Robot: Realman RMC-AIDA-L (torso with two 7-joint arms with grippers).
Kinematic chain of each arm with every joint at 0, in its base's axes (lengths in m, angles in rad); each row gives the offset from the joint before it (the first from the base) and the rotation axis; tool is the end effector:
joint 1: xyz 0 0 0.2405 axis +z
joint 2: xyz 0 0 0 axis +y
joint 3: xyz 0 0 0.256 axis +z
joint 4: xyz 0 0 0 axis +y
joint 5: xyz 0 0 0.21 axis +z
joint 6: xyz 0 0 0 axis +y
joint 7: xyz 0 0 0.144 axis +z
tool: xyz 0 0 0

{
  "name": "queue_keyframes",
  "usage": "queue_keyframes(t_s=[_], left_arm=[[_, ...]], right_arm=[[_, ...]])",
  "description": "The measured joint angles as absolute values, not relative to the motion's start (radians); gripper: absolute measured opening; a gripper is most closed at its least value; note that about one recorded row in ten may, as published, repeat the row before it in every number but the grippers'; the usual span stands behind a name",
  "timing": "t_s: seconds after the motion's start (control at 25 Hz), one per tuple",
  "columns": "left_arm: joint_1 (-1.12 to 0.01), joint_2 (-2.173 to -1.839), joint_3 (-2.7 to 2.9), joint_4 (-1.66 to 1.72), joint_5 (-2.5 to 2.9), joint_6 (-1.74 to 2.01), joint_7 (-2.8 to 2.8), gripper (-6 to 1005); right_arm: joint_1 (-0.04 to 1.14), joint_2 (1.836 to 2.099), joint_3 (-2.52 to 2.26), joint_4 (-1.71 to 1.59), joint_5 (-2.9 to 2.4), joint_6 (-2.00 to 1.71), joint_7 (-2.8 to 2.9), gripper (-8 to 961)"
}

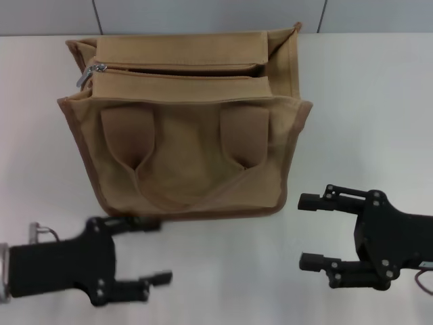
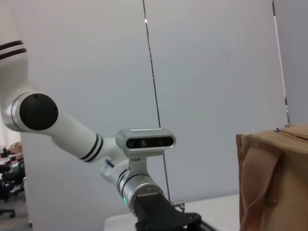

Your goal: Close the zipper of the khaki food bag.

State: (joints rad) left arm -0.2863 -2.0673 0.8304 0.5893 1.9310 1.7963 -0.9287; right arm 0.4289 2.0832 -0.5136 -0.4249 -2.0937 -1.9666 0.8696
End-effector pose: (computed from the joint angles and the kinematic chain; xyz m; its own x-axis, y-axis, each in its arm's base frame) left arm -0.3002 0.2251 -0.0160 0.8319 0.1255 0.5406 0.1989 -0.9768 -0.0793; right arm 0.2698 0.2354 -0.0143 0.6966 -0.0949 -0.7111 -0.1614 -0.9865 -0.0265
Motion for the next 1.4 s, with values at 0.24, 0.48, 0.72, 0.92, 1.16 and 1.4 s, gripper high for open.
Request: queue_keyframes(t_s=[0.24, 0.48, 0.72, 0.92, 1.16, 1.4], left_arm=[[-0.251, -2.066, 0.415, 0.461, 1.926, 1.832, -0.808, 797], [-0.197, -2.064, 0.203, 0.426, 1.926, 1.899, -0.696, 789], [-0.203, -2.068, -0.085, 0.309, 1.923, 1.776, -0.630, 781], [-0.289, -2.070, -0.055, 0.250, 1.958, 1.638, -0.629, 775], [-0.362, -2.071, 0.029, 0.212, 1.962, 1.602, -0.627, 767], [-0.398, -2.072, 0.022, 0.193, 1.940, 1.605, -0.623, 759]], right_arm=[[0.422, 2.084, -0.508, -0.290, -2.090, -1.914, 0.748, 771], [0.415, 2.085, -0.508, -0.245, -2.086, -1.897, 0.733, 771], [0.407, 2.085, -0.508, -0.217, -2.079, -1.897, 0.705, 770], [0.413, 2.086, -0.508, -0.209, -2.079, -1.892, 0.695, 769], [0.416, 2.087, -0.508, -0.194, -2.079, -1.863, 0.694, 767], [0.418, 2.088, -0.508, -0.144, -2.079, -1.820, 0.644, 765]])
